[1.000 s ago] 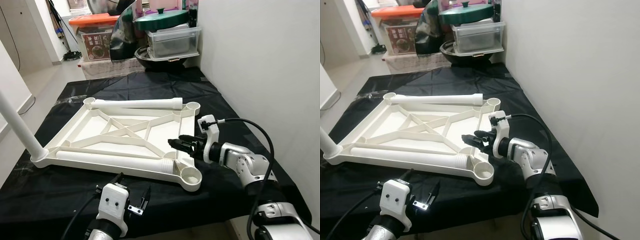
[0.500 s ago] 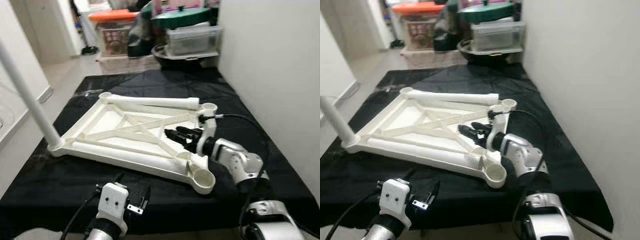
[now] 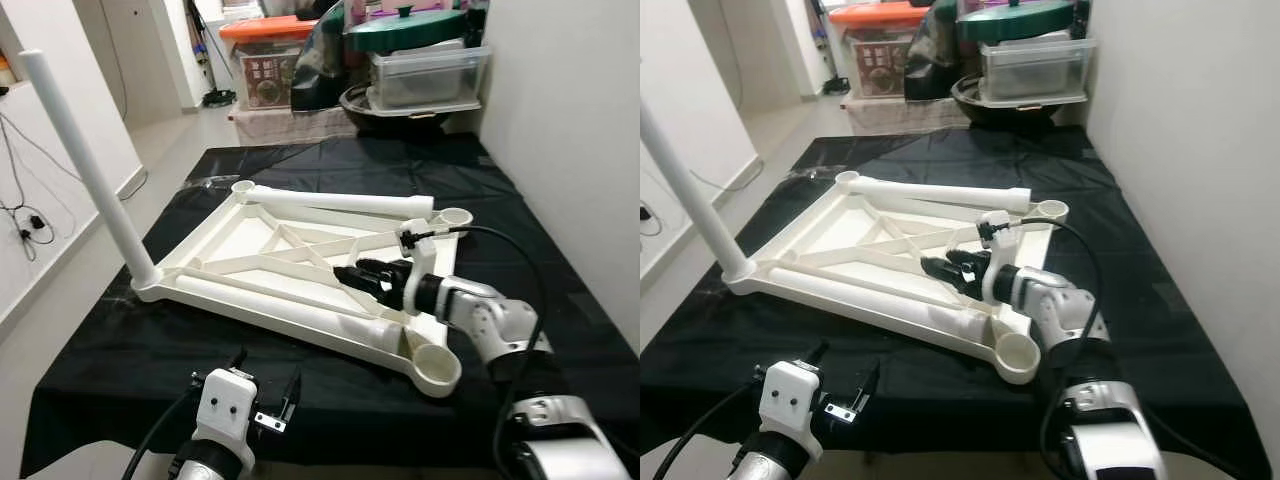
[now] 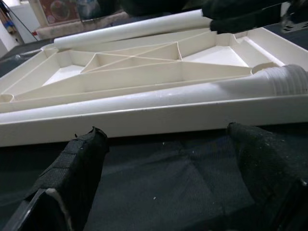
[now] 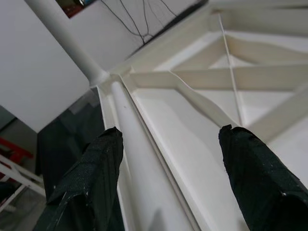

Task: Building children table

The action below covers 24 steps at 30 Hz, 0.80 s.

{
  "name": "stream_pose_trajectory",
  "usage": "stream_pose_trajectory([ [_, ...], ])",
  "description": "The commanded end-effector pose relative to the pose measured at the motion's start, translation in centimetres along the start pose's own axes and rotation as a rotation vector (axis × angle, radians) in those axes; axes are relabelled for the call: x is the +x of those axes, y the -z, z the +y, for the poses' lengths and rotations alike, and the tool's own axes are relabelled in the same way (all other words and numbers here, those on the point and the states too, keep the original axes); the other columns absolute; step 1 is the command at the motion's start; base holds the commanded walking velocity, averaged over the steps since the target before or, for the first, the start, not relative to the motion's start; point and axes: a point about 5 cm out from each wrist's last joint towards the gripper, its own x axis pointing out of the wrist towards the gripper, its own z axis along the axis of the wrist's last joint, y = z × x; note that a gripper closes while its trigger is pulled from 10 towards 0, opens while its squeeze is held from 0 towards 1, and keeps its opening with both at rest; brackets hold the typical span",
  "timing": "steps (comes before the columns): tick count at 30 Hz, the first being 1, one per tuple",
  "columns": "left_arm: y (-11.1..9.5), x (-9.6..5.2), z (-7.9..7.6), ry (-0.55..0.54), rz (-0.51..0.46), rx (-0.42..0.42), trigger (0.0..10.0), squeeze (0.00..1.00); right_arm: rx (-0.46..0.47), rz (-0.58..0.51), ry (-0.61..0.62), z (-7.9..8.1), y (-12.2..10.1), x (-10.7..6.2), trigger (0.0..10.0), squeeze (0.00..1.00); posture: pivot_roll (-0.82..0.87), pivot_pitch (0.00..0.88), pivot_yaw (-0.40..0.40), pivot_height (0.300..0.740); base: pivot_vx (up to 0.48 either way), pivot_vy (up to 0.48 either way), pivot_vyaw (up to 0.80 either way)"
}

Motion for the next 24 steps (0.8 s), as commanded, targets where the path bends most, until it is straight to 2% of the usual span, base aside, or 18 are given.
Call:
stream_pose_trajectory([
  [1, 0.1, -0.1, 0.0, 0.0, 0.017, -0.001, 10.0, 0.0, 0.013, 0.044, -0.007, -0.2, -0.2, -0.5, 10.0, 0.0, -0.01, 0.0, 0.027, 0.74, 0.0, 0.0, 0.0],
  [6, 0.1, -0.1, 0.0, -0.001, 0.017, -0.003, 10.0, 0.0, 0.042, 0.068, -0.013, -0.9, -0.1, -1.9, 10.0, 0.0, -0.01, 0.0, 0.024, 0.74, 0.0, 0.0, 0.0],
  [10, 0.2, -0.1, 0.0, -0.001, 0.02, -0.009, 10.0, 0.0, 0.079, 0.064, -0.033, -2.1, 0.5, -5.3, 10.0, 0.0, -0.02, 0.0, 0.025, 0.74, 0.0, 0.0, 0.0],
  [13, 0.2, 0.0, 0.0, 0.001, 0.022, -0.01, 10.0, 0.0, 0.109, 0.061, -0.021, -2.4, 1.0, -6.4, 10.0, 0.0, -0.02, 0.0, 0.025, 0.74, 0.0, 0.0, 0.0],
  [17, 0.2, 0.0, 0.0, 0.002, 0.022, -0.01, 10.0, 0.0, 0.121, 0.06, -0.013, -2.5, 1.2, -6.9, 10.0, 0.0, -0.02, 0.0, 0.025, 0.74, 0.0, 0.0, 0.0],
  [20, 0.3, 0.1, 0.1, 0.009, 0.024, -0.012, 10.0, 0.0, 0.225, 0.063, -0.018, -1.7, 2.5, -8.6, 10.0, 0.0, -0.06, 0.0, 0.05, 0.74, 0.0, 0.0, 0.0],
  [24, 0.3, 0.1, 0.1, 0.012, 0.026, -0.012, 10.0, 0.0, 0.27, 0.056, -0.035, -1.2, 2.5, -9.0, 10.0, 0.0, -0.06, 0.0, 0.05, 0.74, 0.0, 0.0, 0.0],
])
